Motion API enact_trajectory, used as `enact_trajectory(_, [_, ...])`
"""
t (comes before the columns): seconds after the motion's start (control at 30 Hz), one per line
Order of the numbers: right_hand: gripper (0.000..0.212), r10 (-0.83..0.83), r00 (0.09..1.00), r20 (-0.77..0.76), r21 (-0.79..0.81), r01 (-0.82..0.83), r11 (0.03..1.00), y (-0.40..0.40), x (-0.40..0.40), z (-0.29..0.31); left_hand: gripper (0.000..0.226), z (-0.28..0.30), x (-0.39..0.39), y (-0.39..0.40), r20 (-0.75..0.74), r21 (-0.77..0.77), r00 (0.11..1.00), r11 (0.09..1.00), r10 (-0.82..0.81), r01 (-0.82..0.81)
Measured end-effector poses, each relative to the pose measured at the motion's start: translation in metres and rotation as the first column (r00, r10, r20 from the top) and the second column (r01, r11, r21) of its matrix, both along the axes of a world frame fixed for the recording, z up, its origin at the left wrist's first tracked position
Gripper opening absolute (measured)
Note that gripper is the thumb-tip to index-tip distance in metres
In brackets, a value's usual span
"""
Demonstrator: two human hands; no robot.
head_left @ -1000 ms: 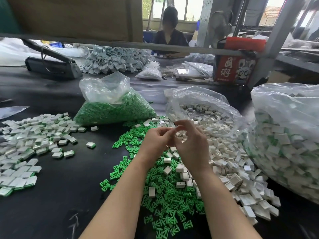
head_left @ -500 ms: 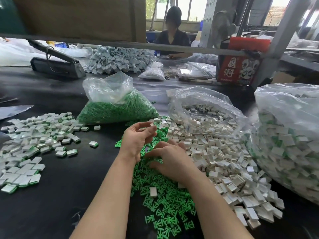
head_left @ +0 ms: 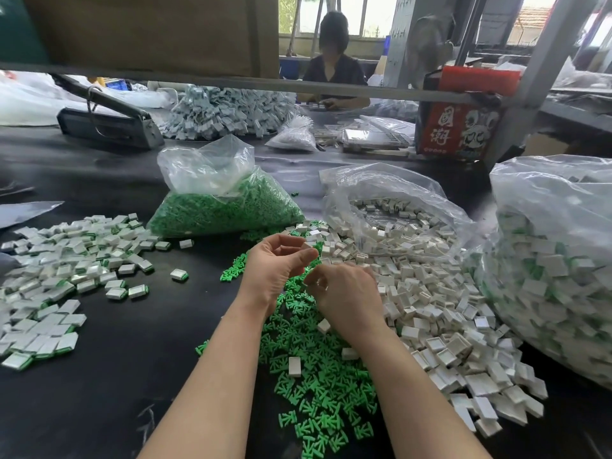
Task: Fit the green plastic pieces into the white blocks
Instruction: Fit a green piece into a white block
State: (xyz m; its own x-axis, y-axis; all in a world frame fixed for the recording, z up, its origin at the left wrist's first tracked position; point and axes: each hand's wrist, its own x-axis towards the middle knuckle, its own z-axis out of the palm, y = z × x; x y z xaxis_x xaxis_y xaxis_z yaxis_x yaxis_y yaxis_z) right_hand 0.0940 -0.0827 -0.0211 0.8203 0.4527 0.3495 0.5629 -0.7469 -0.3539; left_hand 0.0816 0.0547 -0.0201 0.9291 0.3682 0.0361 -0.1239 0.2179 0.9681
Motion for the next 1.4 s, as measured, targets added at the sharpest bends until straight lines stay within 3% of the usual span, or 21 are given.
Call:
enact_trajectory(0.17, [0.012, -0.039, 0.985, -0.168, 0.431, 0.109, 0.896, -0.008, 0.004, 0.008, 0.031, 0.0, 0.001, -0.005, 0.029, -0.004, 0.999, 0.999, -0.033, 0.033])
enact_trajectory(0.43, [0.014, 0.069, 0.932, -0.355, 0.792, 0.261, 0.552, -0.021, 0.012, 0.012, 0.032, -0.001, 0.0, -0.01, 0.038, -0.07, 0.995, 0.993, -0.094, 0.096])
enact_trajectory(0.8, [0.014, 0.216, 0.914, -0.342, 0.892, 0.244, 0.38, -0.019, 0.009, 0.016, 0.036, 0.003, -0.001, -0.016, 0.05, -0.011, 0.99, 0.991, -0.135, 0.135])
enact_trajectory(1.07, [0.015, 0.257, 0.908, -0.331, 0.917, 0.245, 0.316, -0.02, 0.009, 0.017, 0.036, 0.003, -0.003, -0.02, 0.042, -0.022, 0.993, 0.993, -0.112, 0.113])
enact_trajectory(1.4, [0.014, 0.24, 0.906, -0.35, 0.912, 0.27, 0.31, -0.019, 0.009, 0.017, 0.037, 0.004, -0.001, -0.021, 0.05, -0.292, 0.985, 0.941, -0.163, 0.17])
